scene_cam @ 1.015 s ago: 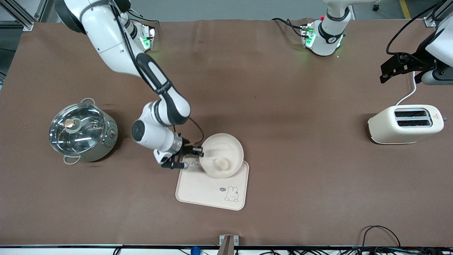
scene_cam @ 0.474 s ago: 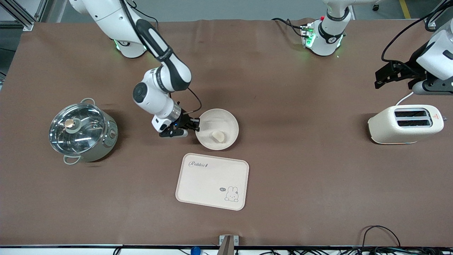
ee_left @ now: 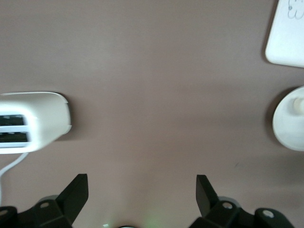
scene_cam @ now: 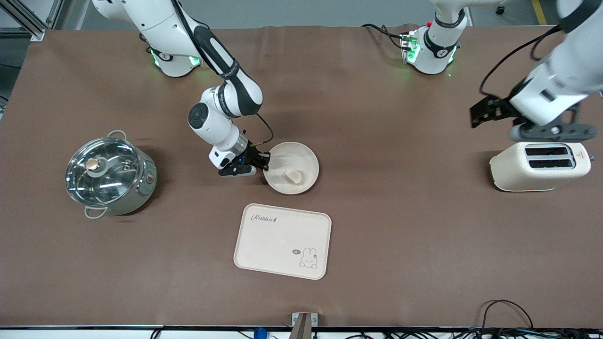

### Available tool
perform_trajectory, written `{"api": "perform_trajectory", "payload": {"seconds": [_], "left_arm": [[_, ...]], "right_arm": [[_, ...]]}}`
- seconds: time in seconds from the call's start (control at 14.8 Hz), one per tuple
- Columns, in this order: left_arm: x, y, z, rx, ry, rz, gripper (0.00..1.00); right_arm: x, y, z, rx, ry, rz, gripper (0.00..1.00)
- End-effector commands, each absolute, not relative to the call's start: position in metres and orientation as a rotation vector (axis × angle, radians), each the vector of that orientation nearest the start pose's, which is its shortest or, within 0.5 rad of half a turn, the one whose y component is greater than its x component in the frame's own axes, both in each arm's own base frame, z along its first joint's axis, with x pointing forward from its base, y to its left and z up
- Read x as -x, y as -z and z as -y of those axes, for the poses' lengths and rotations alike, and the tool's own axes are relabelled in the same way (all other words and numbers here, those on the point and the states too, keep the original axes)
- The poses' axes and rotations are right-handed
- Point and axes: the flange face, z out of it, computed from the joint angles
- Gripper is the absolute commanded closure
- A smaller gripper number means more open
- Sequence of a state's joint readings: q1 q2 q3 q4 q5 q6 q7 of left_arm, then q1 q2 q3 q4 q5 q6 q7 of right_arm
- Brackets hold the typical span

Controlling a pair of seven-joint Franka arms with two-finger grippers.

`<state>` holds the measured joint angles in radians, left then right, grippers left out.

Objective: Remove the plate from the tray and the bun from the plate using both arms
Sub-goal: 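Withdraw the right gripper while the left gripper reaches the bun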

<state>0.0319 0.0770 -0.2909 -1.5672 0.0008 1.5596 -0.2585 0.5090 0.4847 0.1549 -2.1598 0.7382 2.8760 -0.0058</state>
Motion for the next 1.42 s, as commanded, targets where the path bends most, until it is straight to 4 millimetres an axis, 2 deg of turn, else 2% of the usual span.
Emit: {"api": "perform_trajectory", "payload": {"seconds": [0.0,0.07,0.27,0.34,0.41,0.47,0.68,0.74,0.88,1.02,1.15,1.22,1.35], "left_arm": [[-0.568,-0.538,0.201,3.160,-0.162,0.178,0.00],[-0.572,-0.518,0.225,3.169,-0.173,0.234,0.00],[-0.577,-0.456,0.302,3.169,-0.130,0.362,0.00],[-0.576,-0.438,0.326,3.165,-0.105,0.417,0.00],[-0.575,-0.421,0.349,3.165,-0.072,0.491,0.00],[-0.574,-0.399,0.368,3.170,-0.054,0.549,0.00],[-0.567,-0.350,0.439,3.224,-0.073,0.646,0.00],[-0.562,-0.335,0.464,3.216,-0.071,0.698,0.00],[-0.554,-0.305,0.487,3.162,-0.010,0.760,0.00],[-0.540,-0.278,0.511,3.160,0.033,0.785,0.00],[-0.530,-0.254,0.525,3.128,0.067,0.852,0.02],[-0.527,-0.245,0.534,3.126,0.080,0.903,0.03],[-0.520,-0.223,0.547,3.105,0.078,0.961,0.06]], "right_arm": [[-0.481,-0.185,-0.320,2.742,0.133,-0.090,0.24],[-0.483,-0.188,-0.323,2.734,0.141,-0.096,0.02],[-0.491,-0.202,-0.325,2.713,0.152,-0.120,0.00],[-0.496,-0.215,-0.328,2.694,0.141,-0.135,0.00],[-0.503,-0.236,-0.330,2.666,0.099,-0.139,0.00],[-0.509,-0.251,-0.325,2.652,0.049,-0.138,0.00],[-0.541,-0.303,-0.273,2.703,0.079,-0.063,0.00],[-0.556,-0.326,-0.250,2.737,0.064,-0.025,0.00],[-0.582,-0.380,-0.204,2.777,-0.053,0.011,0.00],[-0.608,-0.443,-0.139,2.884,-0.123,0.034,0.00],[-0.613,-0.500,-0.096,2.995,-0.147,0.041,0.00],[-0.609,-0.528,-0.072,3.020,-0.131,0.011,0.00],[-0.597,-0.569,-0.019,3.033,-0.094,-0.072,0.00]]}}
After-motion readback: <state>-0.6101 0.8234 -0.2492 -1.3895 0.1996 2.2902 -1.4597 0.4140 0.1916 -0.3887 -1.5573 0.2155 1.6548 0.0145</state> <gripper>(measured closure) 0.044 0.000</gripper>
